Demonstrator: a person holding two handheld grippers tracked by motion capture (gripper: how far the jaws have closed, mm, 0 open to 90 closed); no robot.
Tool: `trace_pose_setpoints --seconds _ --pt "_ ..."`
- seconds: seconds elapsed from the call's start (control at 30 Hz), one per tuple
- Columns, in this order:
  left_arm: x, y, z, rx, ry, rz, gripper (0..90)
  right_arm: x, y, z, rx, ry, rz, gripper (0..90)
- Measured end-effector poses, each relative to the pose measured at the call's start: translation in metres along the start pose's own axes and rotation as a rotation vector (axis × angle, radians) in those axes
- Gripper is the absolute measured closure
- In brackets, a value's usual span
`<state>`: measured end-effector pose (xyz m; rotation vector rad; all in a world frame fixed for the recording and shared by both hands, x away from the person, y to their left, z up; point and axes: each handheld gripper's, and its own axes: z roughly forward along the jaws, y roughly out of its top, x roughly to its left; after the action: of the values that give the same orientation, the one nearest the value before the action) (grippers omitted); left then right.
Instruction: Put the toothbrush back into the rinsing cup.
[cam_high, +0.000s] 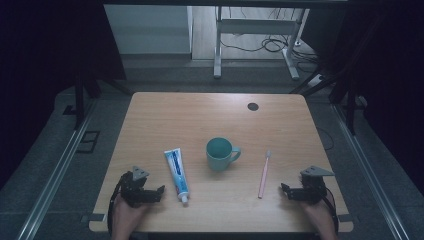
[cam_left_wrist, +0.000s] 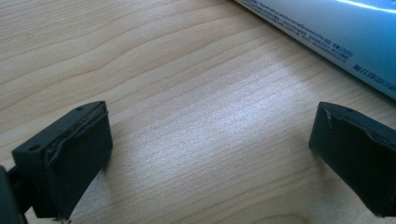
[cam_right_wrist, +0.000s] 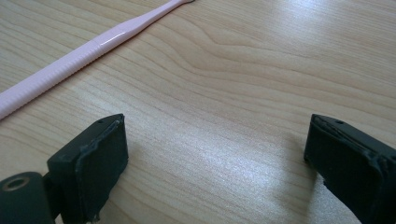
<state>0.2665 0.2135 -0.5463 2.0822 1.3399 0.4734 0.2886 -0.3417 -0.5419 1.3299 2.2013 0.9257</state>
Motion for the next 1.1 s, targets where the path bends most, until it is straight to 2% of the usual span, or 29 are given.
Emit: trace_pose_setpoints --seconds 0.6,0.9,1.1 --pt "0.0001 0.0 -0.0001 0.0 0.0 -0.001 0.0 0.0007 0.0001 0.0002 0.002 0.015 -0.016 5.4" --pt "0.0001 -0.0001 -0.0001 0.0 0.0 -0.001 0.0 0.0013 -0.001 -0.0023 -0.015 0.029 -0.025 13.8" --pt "-0.0003 -0.0003 -0.0003 -0.001 0.001 -0.003 0.0 0.0006 0.0 -0.005 0.001 0.037 -0.029 17.4"
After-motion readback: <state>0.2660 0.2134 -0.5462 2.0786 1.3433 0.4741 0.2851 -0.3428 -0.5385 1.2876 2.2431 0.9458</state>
